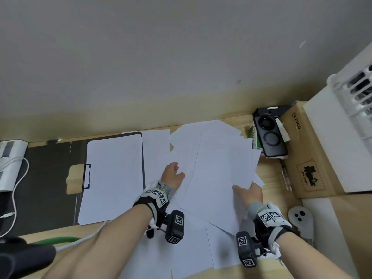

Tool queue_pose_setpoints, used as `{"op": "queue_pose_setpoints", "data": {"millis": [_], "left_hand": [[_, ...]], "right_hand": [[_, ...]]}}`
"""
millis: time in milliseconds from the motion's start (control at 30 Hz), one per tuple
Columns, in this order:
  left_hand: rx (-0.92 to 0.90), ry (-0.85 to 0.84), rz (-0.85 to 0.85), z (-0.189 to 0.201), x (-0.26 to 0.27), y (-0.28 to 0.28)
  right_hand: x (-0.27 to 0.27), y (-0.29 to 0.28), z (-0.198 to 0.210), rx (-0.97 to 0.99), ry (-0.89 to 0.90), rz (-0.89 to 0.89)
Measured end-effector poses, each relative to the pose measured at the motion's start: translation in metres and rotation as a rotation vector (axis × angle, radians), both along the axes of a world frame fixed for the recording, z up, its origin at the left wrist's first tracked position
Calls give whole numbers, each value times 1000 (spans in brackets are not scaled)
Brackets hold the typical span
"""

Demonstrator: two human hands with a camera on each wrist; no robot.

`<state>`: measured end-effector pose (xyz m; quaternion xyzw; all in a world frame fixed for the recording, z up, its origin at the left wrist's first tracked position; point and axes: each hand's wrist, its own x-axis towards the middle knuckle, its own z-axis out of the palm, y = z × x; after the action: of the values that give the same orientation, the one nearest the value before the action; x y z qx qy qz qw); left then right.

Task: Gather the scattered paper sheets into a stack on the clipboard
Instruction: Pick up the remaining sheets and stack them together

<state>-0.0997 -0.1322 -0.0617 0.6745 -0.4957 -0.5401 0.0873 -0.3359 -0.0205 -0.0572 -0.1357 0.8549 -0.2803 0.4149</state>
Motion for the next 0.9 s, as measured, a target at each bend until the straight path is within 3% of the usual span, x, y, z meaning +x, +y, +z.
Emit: {"op": "queue_pose_setpoints", "data": {"millis": [133,267,467,733,900], "left_hand": [[16,-27,-107,0,-16,4],[24,-42,-43,1,-22,9],[-1,-20,41,0,-20,18],[69,48,-79,-7,-10,21],[-17,31,-65,3,7,20]], "right_hand": [[0,1,-10,39,59,28],[4,-1,-15,79,137,77],[18,1,-9,61,32,92],[19,4,-16,9,-35,291],[13,2,-15,-42,131,224]]}}
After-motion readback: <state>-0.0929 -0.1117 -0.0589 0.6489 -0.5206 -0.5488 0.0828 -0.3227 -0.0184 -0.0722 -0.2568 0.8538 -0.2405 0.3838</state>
